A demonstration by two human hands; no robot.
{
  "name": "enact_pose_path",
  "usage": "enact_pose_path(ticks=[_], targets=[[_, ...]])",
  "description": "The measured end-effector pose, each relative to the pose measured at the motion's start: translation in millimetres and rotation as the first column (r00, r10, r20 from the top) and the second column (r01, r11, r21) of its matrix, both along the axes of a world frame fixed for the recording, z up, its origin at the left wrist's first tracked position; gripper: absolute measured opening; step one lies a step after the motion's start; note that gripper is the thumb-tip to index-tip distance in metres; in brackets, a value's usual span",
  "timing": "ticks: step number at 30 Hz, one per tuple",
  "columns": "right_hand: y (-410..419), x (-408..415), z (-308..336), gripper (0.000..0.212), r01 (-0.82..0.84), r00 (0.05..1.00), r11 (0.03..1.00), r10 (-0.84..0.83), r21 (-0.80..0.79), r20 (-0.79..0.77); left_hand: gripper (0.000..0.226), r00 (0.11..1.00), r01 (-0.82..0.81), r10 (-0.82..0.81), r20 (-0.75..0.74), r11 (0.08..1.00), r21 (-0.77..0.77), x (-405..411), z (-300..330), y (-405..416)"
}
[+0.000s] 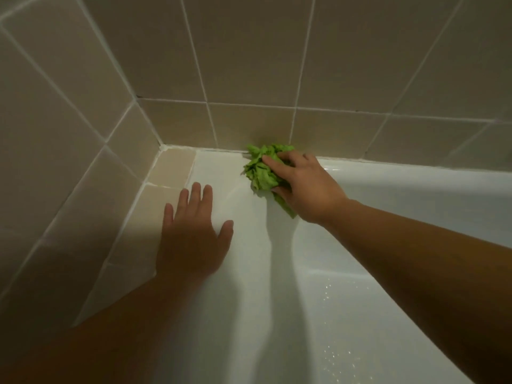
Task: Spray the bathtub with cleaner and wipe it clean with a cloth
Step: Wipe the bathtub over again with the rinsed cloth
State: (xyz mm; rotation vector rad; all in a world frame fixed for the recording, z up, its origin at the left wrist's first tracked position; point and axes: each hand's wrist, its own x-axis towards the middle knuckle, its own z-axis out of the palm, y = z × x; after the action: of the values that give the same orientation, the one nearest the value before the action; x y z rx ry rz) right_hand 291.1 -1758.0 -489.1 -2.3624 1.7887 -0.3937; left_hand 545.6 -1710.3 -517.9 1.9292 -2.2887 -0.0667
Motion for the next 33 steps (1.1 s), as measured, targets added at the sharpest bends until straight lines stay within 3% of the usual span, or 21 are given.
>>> enact_pose_path(ticks=[7,13,19,22,26,30,33], targets=[[43.2,-84.9,-11.5,0.059,0.214,0.977,0.975,-0.214,-0.061,0.001,0.071,0.993,0.074,-0.084,0.087,0.991,0.109,-34.2,4.8,-29.7],[63.9,-119.0,-14.4,0.059,0.442,0.897,0.896,-0.442,-0.034,0.026,0.078,0.987,0.051,-0.076,0.143,0.984,0.171,-73.2,10.9,-40.0],[52.4,-121.1,-2.4,0.063,0.222,0.975,0.974,-0.222,0.043,-0.016,0.079,0.983,0.129,-0.159,0.087,0.950,0.283,-145.0,30.0,-53.3],[65.5,-157.8,-0.6,0.064,0.250,0.968,0.966,-0.249,0.060,-0.028,0.082,0.993,0.082,-0.106,0.058,0.943,0.322,-168.9,33.2,-53.2],[98.0,-226.6,-3.6,0.060,0.418,0.908,0.907,-0.419,0.046,0.020,0.089,0.996,0.033,-0.058,0.068,0.945,0.324,-187.4,31.6,-47.4],[113.9,-268.6,-5.7,0.058,0.612,0.785,0.788,-0.615,0.070,0.068,0.090,0.996,0.049,-0.071,0.060,0.948,0.315,-218.5,30.1,-37.7],[111.6,-267.0,-5.7,0.060,0.639,0.759,0.762,-0.647,0.104,0.073,0.089,0.994,0.080,-0.097,0.044,0.950,0.301,-249.9,26.4,-26.5]])
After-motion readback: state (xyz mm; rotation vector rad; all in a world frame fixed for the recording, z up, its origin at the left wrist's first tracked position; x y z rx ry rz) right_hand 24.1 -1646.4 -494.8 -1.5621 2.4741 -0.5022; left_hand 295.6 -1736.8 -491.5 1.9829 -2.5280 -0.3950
